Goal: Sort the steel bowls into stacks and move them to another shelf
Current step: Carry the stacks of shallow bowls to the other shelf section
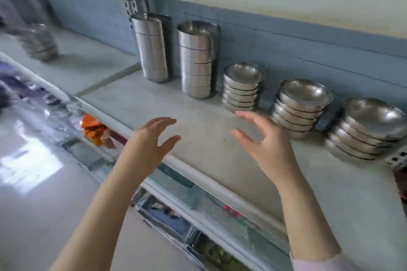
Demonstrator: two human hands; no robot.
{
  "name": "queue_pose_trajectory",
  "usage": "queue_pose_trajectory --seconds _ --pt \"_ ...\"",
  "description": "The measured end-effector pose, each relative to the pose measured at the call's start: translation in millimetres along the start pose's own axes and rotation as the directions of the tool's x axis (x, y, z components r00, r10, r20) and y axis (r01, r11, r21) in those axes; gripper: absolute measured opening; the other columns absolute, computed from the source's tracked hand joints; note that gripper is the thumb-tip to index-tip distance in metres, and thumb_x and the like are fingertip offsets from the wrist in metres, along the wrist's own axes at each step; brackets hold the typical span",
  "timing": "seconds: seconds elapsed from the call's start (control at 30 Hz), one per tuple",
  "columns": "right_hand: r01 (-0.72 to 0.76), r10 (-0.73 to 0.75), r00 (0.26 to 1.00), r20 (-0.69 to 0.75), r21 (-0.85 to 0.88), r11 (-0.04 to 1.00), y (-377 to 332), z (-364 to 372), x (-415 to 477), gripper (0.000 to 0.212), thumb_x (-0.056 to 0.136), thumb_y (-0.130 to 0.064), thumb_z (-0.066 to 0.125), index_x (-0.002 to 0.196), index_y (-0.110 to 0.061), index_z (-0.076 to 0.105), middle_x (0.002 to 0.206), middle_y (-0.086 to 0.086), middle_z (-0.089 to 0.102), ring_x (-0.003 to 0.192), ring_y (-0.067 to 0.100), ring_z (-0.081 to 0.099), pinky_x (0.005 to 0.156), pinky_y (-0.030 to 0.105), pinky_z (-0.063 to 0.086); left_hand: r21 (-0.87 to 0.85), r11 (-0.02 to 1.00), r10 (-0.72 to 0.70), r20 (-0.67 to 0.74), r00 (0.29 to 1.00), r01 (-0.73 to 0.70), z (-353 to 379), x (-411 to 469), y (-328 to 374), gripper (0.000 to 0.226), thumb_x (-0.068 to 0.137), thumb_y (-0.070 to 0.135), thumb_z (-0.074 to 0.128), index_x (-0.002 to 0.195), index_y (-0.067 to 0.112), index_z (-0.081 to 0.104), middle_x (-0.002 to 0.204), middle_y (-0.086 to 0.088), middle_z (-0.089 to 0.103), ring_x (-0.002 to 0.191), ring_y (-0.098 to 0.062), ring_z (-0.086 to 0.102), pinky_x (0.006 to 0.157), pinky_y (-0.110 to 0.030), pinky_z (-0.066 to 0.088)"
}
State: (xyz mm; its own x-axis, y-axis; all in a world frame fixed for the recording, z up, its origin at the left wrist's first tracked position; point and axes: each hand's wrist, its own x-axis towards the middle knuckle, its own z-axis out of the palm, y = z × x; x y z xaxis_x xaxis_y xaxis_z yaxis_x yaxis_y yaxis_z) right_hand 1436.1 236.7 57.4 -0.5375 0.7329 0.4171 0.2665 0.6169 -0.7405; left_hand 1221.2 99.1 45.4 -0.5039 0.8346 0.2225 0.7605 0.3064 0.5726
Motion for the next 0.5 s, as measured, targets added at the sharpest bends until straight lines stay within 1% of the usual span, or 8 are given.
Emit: queue_pose_trajectory --seconds 0.07,0.1,0.17,0.23,0.27,0.37,0.4,0.5 --pt "0.029 -0.032 0.996 0.082 0.042 0.999 -31.5 49.4 11.5 0.036 0.086 -0.023 0.074 0.121 -0.022 0.067 0.118 -0.018 0.064 0.111 -0.016 0.052 0.096 0.001 0.032 0.013 0.997 -0.069 -0.087 0.994 0.070 -40.4 -20.9 -41.2 0.043 0.088 0.029 0.068 0.129 0.023 0.061 0.133 0.003 0.059 0.114 -0.020 0.061 0.098 -0.029 0.044" --pt "0.029 -0.039 0.992 0.121 0.086 0.996 -47.1 75.2 15.6 0.037 0.086 -0.024 0.073 0.123 -0.023 0.066 0.121 -0.019 0.063 0.114 -0.016 0.051 0.097 0.001 0.031 0.011 0.994 -0.108 -0.125 0.986 0.110 -58.7 -32.6 -61.0 0.043 0.087 0.027 0.069 0.129 0.021 0.061 0.133 0.002 0.060 0.115 -0.021 0.060 0.099 -0.030 0.044" --pt "0.029 -0.061 0.979 0.193 0.164 0.986 -78.5 126.1 20.8 0.041 0.087 -0.028 0.071 0.127 -0.024 0.063 0.127 -0.018 0.061 0.120 -0.011 0.050 0.100 0.002 0.031 0.014 0.981 -0.188 -0.204 0.961 0.195 -92.2 -56.8 -100.0 0.043 0.087 0.022 0.070 0.129 0.018 0.062 0.133 0.000 0.060 0.117 -0.021 0.059 0.099 -0.024 0.039" --pt "0.059 -0.108 0.966 0.236 0.205 0.977 -106.6 172.2 23.9 0.044 0.087 -0.030 0.071 0.130 -0.024 0.061 0.130 -0.018 0.059 0.120 -0.017 0.047 0.101 0.000 0.029 0.020 0.963 -0.254 -0.273 0.928 0.269 -121.2 -78.7 -134.1 0.044 0.087 0.023 0.071 0.130 0.019 0.062 0.134 -0.001 0.060 0.121 -0.020 0.057 0.100 -0.021 0.035" --pt "0.084 -0.136 0.960 0.246 0.213 0.973 -119.5 193.1 25.8 0.045 0.087 -0.030 0.071 0.131 -0.023 0.061 0.131 -0.017 0.058 0.119 -0.018 0.046 0.100 -0.001 0.028 0.014 0.956 -0.278 -0.292 0.915 0.294 -134.1 -88.6 -149.8 0.045 0.086 0.025 0.071 0.130 0.021 0.061 0.134 0.000 0.059 0.122 -0.020 0.056 0.102 -0.023 0.036" --pt "0.156 -0.209 0.943 0.259 0.213 0.965 -154.3 246.1 32.6 0.047 0.088 -0.028 0.071 0.133 -0.020 0.059 0.133 -0.015 0.057 0.122 -0.009 0.046 0.100 -0.002 0.026 -0.018 0.940 -0.326 -0.340 0.882 0.341 -168.3 -110.8 -190.7 0.048 0.085 0.026 0.072 0.131 0.023 0.059 0.136 0.001 0.058 0.121 -0.021 0.057 0.105 -0.038 0.044" --pt "0.178 -0.232 0.936 0.266 0.211 0.961 -164.1 260.7 36.1 0.047 0.088 -0.028 0.071 0.133 -0.020 0.059 0.132 -0.016 0.055 0.121 -0.010 0.044 0.099 -0.003 0.025 -0.017 0.937 -0.333 -0.357 0.873 0.350 -178.9 -114.5 -201.6 0.048 0.086 0.026 0.072 0.132 0.023 0.059 0.136 0.001 0.057 0.122 -0.021 0.056 0.105 -0.037 0.044" --pt "0.224 -0.278 0.917 0.286 0.209 0.952 -186.1 299.8 52.1 0.049 0.088 -0.027 0.072 0.134 -0.021 0.057 0.129 -0.020 0.051 0.119 -0.014 0.039 0.097 -0.005 0.023 -0.030 0.921 -0.366 -0.407 0.837 0.389 -204.2 -115.7 -232.4 0.048 0.087 0.026 0.071 0.133 0.022 0.058 0.136 0.004 0.056 0.125 -0.017 0.052 0.103 -0.019 0.033"
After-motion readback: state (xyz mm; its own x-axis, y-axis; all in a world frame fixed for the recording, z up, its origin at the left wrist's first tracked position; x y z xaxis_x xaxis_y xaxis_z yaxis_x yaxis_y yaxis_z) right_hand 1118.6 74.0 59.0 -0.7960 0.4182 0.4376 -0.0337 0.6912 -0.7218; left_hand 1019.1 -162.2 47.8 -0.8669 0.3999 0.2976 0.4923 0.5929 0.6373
